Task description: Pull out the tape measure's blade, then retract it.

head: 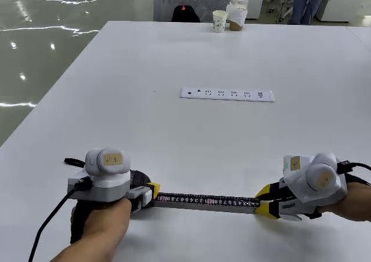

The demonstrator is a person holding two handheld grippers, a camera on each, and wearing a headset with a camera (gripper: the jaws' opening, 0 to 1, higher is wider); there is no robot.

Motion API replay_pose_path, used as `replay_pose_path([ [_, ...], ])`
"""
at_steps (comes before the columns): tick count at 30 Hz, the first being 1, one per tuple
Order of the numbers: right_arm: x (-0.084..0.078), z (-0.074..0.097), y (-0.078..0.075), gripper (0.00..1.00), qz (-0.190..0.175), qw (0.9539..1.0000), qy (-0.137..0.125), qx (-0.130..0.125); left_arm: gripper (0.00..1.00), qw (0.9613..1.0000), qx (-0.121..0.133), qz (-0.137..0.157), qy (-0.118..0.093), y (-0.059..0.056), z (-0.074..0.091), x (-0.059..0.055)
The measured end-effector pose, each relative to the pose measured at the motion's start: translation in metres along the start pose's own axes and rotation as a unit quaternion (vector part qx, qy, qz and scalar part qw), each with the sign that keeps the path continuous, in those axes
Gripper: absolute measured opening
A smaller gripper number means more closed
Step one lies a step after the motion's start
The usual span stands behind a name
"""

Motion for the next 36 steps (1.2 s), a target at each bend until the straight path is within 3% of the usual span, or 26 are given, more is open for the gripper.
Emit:
replay_pose_path([
  [36,0.026,-0.021,0.008,0.09,0.003,0.9999,-0.011,0.007,0.59,0.9999,-0.009,0.005,0.0,0.004,0.0,0.0],
])
Point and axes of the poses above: the centre of the closed fingertips' face, and the gripper's own axes: z roughly backward along the fingers, y roughly to its left, x roughly out of its top, the point moved 6 cm from there along z, roughly backward along the fingers, and after that the axes turned 7 degrees about -z, right-handed, at the moved point
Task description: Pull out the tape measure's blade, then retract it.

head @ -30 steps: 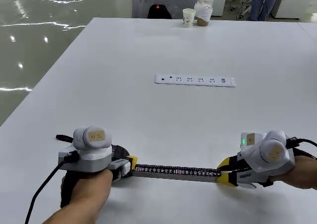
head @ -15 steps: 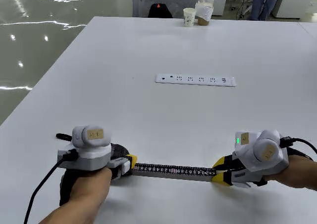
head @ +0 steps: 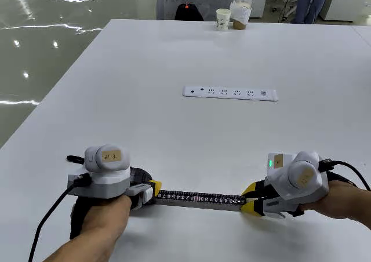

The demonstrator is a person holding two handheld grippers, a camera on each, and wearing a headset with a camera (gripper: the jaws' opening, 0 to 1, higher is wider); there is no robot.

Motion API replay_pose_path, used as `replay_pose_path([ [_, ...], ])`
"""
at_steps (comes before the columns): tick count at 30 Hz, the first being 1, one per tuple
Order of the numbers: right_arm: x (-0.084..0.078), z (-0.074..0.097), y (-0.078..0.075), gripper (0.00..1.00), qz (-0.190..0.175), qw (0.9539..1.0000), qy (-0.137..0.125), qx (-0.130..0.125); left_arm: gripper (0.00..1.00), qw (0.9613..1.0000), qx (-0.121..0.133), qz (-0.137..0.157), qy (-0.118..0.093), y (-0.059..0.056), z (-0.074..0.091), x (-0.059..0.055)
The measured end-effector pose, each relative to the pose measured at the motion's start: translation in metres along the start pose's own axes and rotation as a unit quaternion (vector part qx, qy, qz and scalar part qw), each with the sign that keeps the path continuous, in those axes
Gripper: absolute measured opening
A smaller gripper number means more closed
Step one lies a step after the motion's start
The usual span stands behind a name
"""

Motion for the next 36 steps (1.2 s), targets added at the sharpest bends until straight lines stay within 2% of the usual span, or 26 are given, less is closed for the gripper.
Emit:
replay_pose_path([
  [36,0.03,-0.027,0.006,0.1,0.006,0.9999,-0.013,0.008,0.59,1.0,-0.005,0.003,-0.001,0.003,-0.001,0.001],
])
Point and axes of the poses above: the centre of the closed fingertips' face, and the gripper's own axes: z roughly backward along the fingers, y roughly to its left, x roughly out of its top, the point moved 6 cm from there along z, roughly backward along the fingers, and after that the axes turned 7 degrees about -z, right-handed, at the moved point
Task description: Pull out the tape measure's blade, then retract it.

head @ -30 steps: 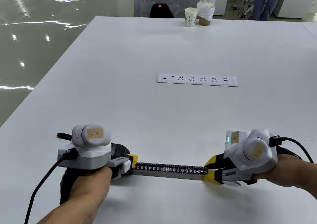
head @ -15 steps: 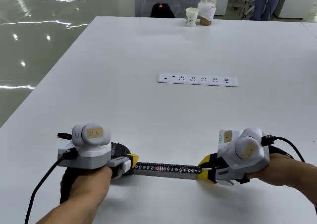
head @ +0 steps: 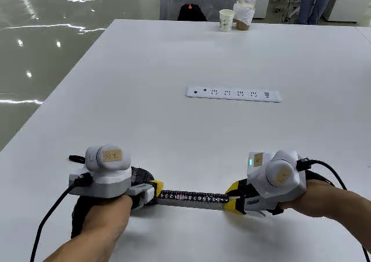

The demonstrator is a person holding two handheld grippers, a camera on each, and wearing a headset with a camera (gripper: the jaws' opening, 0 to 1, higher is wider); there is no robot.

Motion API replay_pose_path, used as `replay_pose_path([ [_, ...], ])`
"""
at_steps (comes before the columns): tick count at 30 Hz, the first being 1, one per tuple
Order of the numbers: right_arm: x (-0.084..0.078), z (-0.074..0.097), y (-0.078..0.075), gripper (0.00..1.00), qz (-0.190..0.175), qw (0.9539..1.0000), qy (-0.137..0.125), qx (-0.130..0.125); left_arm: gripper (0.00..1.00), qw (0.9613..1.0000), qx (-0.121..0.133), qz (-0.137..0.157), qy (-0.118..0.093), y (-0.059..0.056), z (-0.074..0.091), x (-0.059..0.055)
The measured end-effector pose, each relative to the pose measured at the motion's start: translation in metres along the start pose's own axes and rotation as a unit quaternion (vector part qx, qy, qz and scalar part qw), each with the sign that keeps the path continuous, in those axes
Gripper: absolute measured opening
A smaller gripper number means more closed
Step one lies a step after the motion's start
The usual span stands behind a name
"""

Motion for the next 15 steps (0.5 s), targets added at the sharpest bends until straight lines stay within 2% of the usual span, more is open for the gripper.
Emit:
replay_pose_path([
  [15,0.013,-0.011,0.002,0.1,0.004,1.0,-0.006,0.003,0.59,1.0,-0.001,0.001,0.001,0.001,0.0,0.0],
])
Point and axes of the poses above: the centre of the closed fingertips' face, and the gripper's own axes: z roughly backward along the fingers, y roughly to its left, x roughly out of its top, the point moved 6 cm from there along z, roughly backward along the fingers, and after that the axes turned 7 degrees about -z, right-handed, at the moved point
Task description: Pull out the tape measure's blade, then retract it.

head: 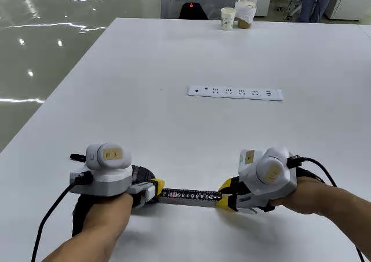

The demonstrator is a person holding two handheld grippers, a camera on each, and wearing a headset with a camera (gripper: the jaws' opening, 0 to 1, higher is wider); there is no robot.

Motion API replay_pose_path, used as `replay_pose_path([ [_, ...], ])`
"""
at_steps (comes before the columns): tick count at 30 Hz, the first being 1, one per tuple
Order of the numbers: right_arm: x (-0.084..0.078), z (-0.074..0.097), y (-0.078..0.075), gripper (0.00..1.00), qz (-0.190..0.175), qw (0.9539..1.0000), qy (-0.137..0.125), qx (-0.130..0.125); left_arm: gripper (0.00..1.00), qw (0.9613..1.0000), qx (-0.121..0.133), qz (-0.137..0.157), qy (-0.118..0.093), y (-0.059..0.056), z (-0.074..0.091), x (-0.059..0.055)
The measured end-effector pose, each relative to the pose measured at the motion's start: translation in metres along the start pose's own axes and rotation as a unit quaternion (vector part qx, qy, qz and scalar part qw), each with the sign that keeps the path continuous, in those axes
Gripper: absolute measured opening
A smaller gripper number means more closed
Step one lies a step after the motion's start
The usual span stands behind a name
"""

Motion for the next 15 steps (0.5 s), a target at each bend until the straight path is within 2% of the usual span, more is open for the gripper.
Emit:
replay_pose_path([
  [15,0.015,-0.012,0.003,0.1,0.003,1.0,-0.008,0.004,0.59,1.0,-0.003,0.0,0.001,0.0,0.0,0.0],
])
Point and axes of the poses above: the centre of the closed fingertips' face, and the gripper's own axes: z roughly backward along the fingers, y roughly to its left, x roughly out of its top, the point moved 6 cm from there along z, roughly backward along the fingers, and after that the axes turned 7 degrees about -z, right-handed, at the moved point
